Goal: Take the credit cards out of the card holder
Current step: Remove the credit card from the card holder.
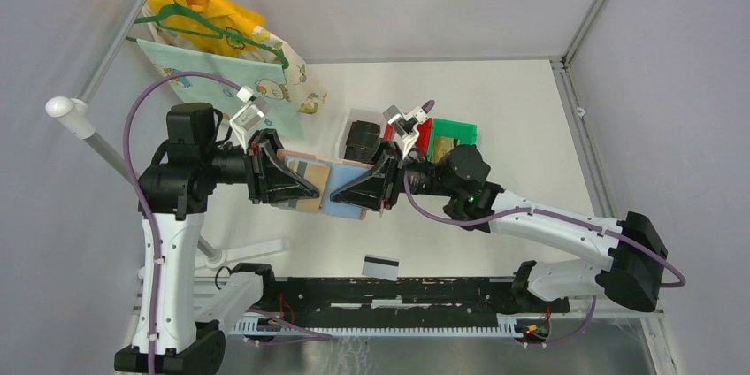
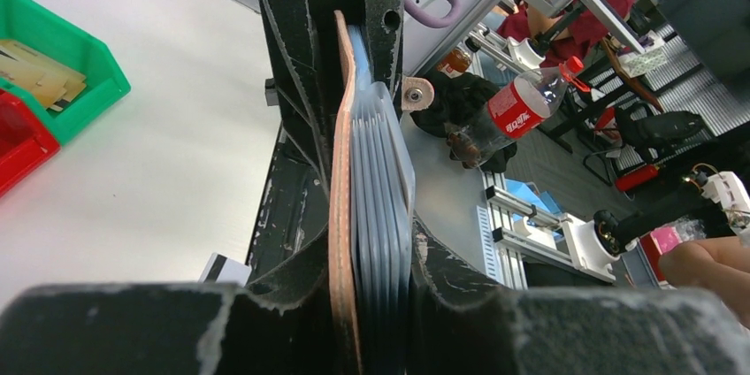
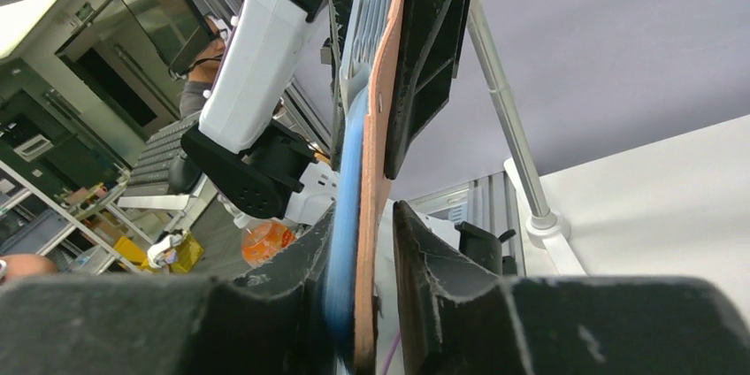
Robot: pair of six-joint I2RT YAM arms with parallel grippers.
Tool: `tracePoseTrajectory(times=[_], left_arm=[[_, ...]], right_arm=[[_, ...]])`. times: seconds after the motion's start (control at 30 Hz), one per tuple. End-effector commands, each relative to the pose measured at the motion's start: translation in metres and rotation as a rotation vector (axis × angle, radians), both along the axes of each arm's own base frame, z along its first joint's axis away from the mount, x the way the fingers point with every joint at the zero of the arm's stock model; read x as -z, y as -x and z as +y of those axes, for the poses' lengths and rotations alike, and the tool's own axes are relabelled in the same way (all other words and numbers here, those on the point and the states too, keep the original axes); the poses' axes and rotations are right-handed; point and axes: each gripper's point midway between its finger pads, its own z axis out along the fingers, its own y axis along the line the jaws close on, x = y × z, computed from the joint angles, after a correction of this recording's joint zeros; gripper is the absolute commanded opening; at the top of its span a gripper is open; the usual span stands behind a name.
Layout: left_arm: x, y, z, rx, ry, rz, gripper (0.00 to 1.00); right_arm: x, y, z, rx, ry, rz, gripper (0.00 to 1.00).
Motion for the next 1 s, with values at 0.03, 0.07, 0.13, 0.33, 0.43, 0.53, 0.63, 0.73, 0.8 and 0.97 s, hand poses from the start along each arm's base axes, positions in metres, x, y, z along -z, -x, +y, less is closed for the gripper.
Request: tracePoseTrajectory(times=[0.03, 0.07, 0.13, 0.33, 0.43, 0.53, 0.63, 0.73, 0.8, 0.97], left_arm=[[-0.015, 0.008, 0.0, 0.014, 0.013, -0.028, 0.02], [-0.015, 0.009, 0.0, 0.019, 0.017, -0.023, 0.02], [-0.017, 0.014, 0.0, 0.049, 0.036, -0.017, 0.02], [-0.019, 0.016, 0.0, 0.083, 0.059, 0.003, 0.02], [-0.015, 0.01, 0.0, 0.069, 0.05, 0.014, 0.02], [-0.014, 0.008, 0.0, 0.06, 0.043, 0.014, 0.05], [-0.013, 0.008, 0.0, 0.059, 0.042, 0.017, 0.08], [-0.014, 0.008, 0.0, 0.062, 0.044, 0.022, 0.14], [-0.014, 0.009, 0.0, 0.062, 0.045, 0.019, 0.15], [-0.007, -0.004, 0.0, -0.029, -0.017, -0.032, 0.36]], right_arm=[[-0.025, 0.004, -0.008, 0.005, -0.091, -0.016, 0.18], [-0.025, 0.005, -0.008, 0.002, -0.092, -0.012, 0.13], [-0.028, 0.008, -0.01, -0.005, -0.106, -0.012, 0.06], [-0.047, 0.026, -0.022, -0.044, -0.162, -0.051, 0.0], [-0.052, 0.034, -0.026, -0.057, -0.174, -0.064, 0.0], [-0.048, 0.033, -0.026, -0.045, -0.163, -0.061, 0.0], [-0.045, 0.032, -0.025, -0.045, -0.157, -0.051, 0.0], [-0.046, 0.033, -0.026, -0.045, -0.165, -0.05, 0.0], [-0.043, 0.03, -0.025, -0.032, -0.157, -0.045, 0.0], [-0.03, 0.013, -0.017, 0.044, -0.113, -0.007, 0.0]])
